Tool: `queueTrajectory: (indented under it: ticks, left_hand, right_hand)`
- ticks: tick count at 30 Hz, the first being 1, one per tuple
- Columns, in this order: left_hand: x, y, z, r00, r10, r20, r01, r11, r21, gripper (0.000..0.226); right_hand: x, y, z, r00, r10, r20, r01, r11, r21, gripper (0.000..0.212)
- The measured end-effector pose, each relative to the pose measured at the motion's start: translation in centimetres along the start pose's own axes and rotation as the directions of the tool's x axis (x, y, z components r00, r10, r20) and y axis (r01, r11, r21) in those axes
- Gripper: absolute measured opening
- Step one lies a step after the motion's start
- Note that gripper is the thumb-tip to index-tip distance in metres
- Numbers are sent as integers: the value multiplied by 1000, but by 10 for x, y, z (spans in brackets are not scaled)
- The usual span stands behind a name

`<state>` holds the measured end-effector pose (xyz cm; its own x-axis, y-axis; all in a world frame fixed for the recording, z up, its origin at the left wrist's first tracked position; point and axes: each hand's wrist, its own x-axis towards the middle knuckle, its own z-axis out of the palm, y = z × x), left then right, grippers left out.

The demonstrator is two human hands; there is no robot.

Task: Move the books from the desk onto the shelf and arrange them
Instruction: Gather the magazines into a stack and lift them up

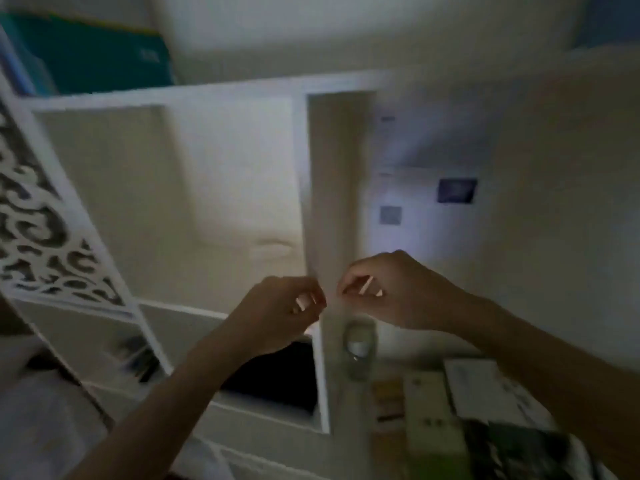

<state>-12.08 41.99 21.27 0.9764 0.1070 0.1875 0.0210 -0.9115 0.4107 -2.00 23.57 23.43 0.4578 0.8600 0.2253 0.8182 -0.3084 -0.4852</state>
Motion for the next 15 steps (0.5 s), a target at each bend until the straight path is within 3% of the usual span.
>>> queueTrajectory:
  ticks: [3, 5, 8, 10, 12, 15]
  left_hand:
    - [11, 56, 113, 946, 174, 272, -116, 969, -217, 16]
    - [15, 99, 183, 871, 246, 426, -110, 941, -319, 25]
    - [22, 158, 286, 810, 265, 523, -126, 950, -286, 54]
    - [25, 189, 347, 794, 190, 578, -96, 977, -189, 71]
    - [26, 207, 394, 746, -2, 666, 30, 999, -31, 84]
    - [28, 208, 432, 650, -157, 744, 97, 988, 123, 87]
  right_hand:
    - [-132, 100, 7, 927, 372, -35, -374, 925, -69, 15]
    - [-228, 151, 11, 795, 605, -56, -607, 788, -103, 22]
    - [-361, 200, 27, 536, 841, -73, -839, 521, -160, 40]
    - [-423, 217, 45, 381, 921, -80, -908, 357, -217, 55]
    - [-457, 228, 67, 283, 959, -36, -937, 268, -223, 65]
    - [-464, 242, 95, 275, 961, 12, -945, 273, -183, 75]
